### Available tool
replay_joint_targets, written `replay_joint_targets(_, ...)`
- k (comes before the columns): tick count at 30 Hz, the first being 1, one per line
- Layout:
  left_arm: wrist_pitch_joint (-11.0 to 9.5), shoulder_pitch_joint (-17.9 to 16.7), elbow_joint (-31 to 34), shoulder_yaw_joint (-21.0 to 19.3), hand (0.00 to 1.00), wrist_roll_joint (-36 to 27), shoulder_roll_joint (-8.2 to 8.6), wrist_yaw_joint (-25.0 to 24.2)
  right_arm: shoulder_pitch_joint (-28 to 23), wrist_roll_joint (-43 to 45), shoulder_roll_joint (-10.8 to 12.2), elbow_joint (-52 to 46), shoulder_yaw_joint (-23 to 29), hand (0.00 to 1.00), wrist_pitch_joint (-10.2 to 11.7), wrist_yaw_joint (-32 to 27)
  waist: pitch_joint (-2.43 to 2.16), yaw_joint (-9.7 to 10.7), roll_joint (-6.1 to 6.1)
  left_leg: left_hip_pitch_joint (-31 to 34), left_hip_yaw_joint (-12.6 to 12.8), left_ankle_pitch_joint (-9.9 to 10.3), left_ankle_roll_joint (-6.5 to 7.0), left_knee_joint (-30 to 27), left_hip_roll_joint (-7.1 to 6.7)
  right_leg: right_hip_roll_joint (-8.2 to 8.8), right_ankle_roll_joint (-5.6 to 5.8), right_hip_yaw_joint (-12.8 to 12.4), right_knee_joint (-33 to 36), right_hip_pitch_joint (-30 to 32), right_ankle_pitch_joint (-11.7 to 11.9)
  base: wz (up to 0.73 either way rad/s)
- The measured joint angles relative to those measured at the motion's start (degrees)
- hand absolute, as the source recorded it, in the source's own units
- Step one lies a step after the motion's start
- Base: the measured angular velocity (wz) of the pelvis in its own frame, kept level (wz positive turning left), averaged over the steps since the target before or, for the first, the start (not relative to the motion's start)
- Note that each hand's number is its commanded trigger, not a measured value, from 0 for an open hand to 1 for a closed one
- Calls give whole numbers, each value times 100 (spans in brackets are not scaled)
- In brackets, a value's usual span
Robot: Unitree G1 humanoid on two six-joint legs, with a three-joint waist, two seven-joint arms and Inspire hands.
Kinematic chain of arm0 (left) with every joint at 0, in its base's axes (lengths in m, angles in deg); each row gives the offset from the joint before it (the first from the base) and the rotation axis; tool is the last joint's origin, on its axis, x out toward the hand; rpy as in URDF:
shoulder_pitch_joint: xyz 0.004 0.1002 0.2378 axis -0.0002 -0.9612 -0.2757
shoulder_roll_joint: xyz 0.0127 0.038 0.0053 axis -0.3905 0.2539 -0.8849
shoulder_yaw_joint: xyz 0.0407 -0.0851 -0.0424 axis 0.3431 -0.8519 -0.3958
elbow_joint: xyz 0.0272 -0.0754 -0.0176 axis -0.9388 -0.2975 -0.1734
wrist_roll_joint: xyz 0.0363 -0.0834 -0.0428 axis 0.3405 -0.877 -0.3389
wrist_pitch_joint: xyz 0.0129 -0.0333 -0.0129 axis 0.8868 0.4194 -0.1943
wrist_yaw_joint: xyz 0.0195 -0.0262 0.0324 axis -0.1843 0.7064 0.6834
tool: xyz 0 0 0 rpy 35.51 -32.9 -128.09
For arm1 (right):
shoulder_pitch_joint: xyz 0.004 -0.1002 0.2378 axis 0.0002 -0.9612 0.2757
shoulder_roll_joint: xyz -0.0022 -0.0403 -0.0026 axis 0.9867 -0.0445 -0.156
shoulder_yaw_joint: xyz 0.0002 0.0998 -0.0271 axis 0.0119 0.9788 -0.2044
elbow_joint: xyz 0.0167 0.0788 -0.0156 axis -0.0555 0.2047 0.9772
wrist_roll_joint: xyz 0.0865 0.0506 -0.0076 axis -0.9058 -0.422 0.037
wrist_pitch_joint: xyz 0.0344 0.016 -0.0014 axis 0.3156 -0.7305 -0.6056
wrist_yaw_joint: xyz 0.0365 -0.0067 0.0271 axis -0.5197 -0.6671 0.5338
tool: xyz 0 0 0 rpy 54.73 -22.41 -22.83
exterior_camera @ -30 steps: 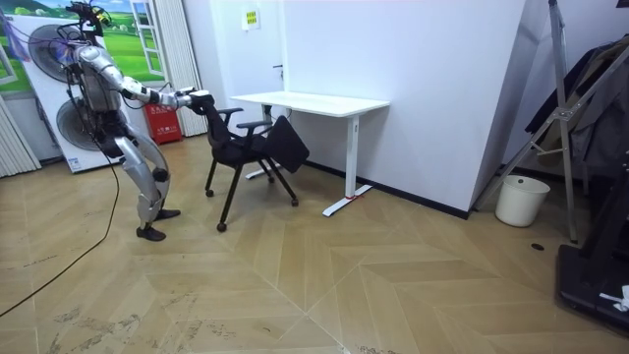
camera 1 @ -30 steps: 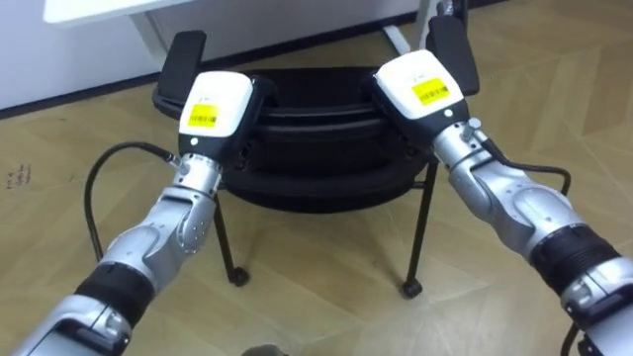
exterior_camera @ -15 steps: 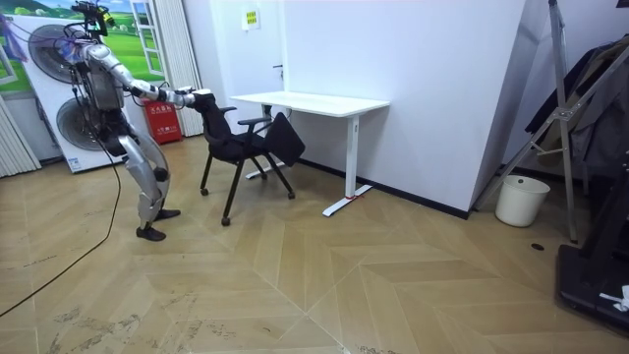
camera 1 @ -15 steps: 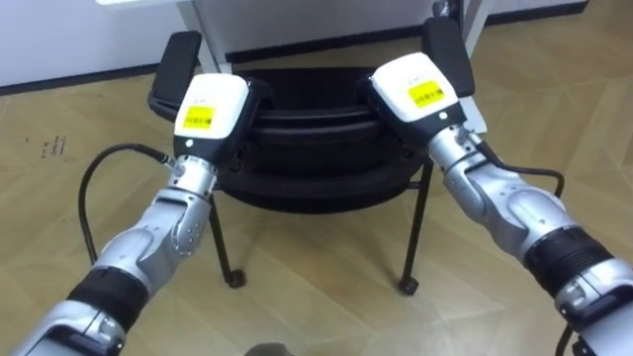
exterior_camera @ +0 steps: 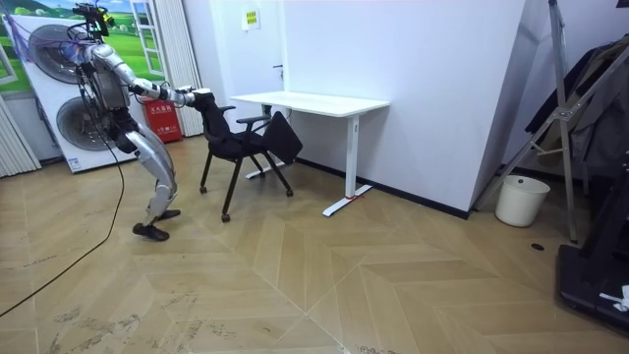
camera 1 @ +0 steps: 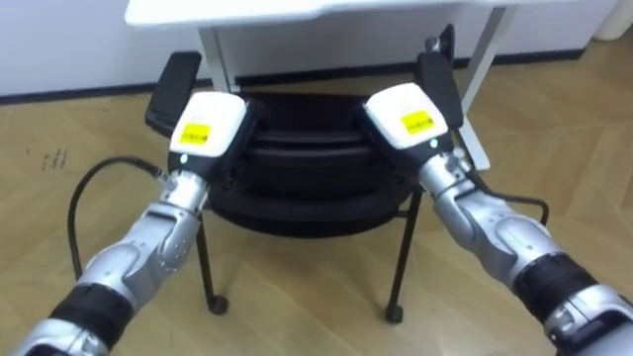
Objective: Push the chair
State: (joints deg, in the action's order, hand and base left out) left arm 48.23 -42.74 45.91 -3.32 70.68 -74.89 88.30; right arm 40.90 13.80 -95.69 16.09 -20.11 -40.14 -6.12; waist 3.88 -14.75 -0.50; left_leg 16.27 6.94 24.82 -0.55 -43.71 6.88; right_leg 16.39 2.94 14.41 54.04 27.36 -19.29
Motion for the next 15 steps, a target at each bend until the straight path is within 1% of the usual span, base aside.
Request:
replay_joint_targets(1,-14,-9,-5,-2,100,-9,-43,-12,-1,18,53,20,1,100,4,5,-6,4,-17,-44,-101,42,-101,-7,56,-57,-48,-23,-762,45,181,25)
replay_joint_targets(2,-19,-10,-7,-5,100,-8,-60,-12,-1,20,64,19,1,100,12,15,-7,5,-35,-66,-149,63,-160,-8,85,-65,-45,-32,-1109,53,315,45)
replay_joint_targets(3,-25,-30,-28,-20,100,-8,-67,-13,-12,25,80,18,1,100,27,51,-21,31,-19,-94,-262,123,-322,-50,197,-155,-87,15,-1387,8,691,43)
replay_joint_targets(4,-22,-60,10,-37,100,-7,-95,-7,-1,24,86,5,8,100,34,84,-105,-1,-20,-92,-336,158,-504,-93,321,-395,-171,-1,-1387,-68,769,37)
replay_joint_targets(5,-11,-72,48,-51,100,-7,-116,5,37,24,86,5,12,100,35,100,-105,-3,0,-92,-395,148,-590,-84,383,-486,-240,14,-1388,-86,818,23)
replay_joint_targets(6,31,-99,132,-107,100,-7,-103,8,131,24,73,-4,17,100,58,152,-110,-1,22,-100,-466,110,-701,-13,462,-608,-345,29,-1370,-89,882,13)
replay_joint_targets(7,75,-128,169,-167,100,-1,-65,10,240,24,69,32,17,100,84,252,-106,-2,35,-160,-472,69,-776,126,502,-668,-396,66,-1343,-86,840,10)
replay_joint_targets(9,143,-134,200,-216,100,-5,34,11,351,25,44,53,21,100,102,371,-104,27,53,-210,-472,19,-868,296,549,-700,-473,112,-1303,-66,766,2)
replay_joint_targets(10,198,-149,246,-265,100,6,60,17,408,38,15,52,23,100,126,397,-100,28,46,-230,-472,-10,-916,392,548,-718,-501,112,-1283,-25,732,0)
replay_joint_targets(11,213,-147,252,-278,100,10,58,28,435,39,1,45,23,100,136,418,-96,29,40,-242,-471,-23,-935,430,545,-725,-522,99,-1273,-11,725,-8)
replay_joint_targets(12,237,-150,260,-278,100,10,78,65,463,39,-14,39,23,100,152,456,-81,27,16,-306,-441,-37,-960,498,542,-731,-573,60,-1205,3,690,-9)
replay_joint_targets(13,247,-159,266,-276,100,16,80,92,462,38,-25,9,23,100,153,498,-62,28,-27,-383,-400,-37,-963,552,540,-728,-580,45,-1135,3,617,-9)
replay_joint_targets(14,244,-170,284,-275,100,17,72,102,453,37,-29,-14,23,100,158,506,-59,31,-44,-408,-385,-31,-962,568,542,-725,-562,42,-1100,6,567,-5)
replay_joint_targets(15,244,-172,318,-270,100,18,49,117,441,28,-46,-69,26,100,156,507,-59,53,-60,-439,-384,-20,-944,606,546,-729,-577,15,-1073,6,527,-4)
